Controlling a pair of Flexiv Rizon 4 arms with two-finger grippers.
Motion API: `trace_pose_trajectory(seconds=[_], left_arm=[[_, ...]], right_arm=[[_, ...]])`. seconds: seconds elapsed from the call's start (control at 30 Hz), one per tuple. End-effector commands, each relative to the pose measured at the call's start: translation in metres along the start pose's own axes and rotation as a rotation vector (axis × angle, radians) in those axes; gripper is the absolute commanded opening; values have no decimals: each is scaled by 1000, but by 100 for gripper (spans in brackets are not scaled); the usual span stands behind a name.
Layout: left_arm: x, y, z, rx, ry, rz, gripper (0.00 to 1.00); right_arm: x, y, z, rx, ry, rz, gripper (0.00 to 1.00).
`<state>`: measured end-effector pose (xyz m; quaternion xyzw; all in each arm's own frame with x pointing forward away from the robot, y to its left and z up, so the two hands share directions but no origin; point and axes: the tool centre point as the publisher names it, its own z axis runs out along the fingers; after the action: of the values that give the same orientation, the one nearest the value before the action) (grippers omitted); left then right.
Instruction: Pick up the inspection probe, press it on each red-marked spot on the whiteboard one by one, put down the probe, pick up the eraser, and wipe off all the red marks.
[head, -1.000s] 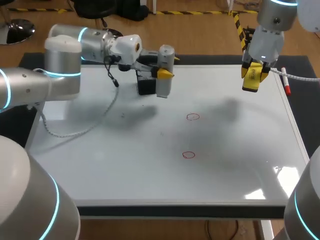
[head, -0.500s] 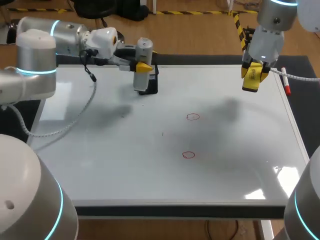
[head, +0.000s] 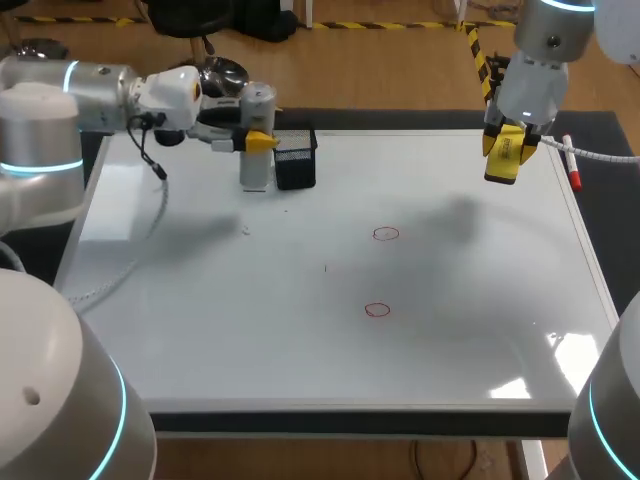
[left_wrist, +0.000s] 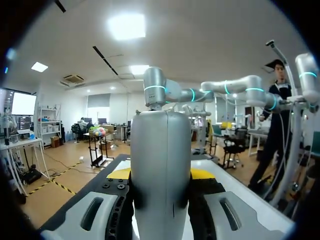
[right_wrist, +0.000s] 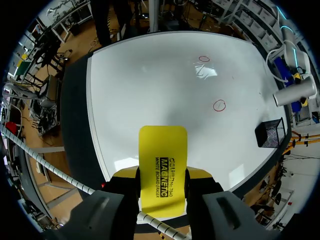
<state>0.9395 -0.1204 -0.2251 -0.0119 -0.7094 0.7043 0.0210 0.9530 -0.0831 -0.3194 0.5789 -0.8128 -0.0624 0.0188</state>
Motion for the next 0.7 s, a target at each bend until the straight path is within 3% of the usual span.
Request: trace_pose_trajectory(seconds=[0.03,0.7], left_arm=[[11,1,-14,9,-123,2,0],[8,0,-59,20,-274,17,0]], right_arm=[[1,0,-1,2,1,-2,0],[1,0,-1,2,1,-2,0]])
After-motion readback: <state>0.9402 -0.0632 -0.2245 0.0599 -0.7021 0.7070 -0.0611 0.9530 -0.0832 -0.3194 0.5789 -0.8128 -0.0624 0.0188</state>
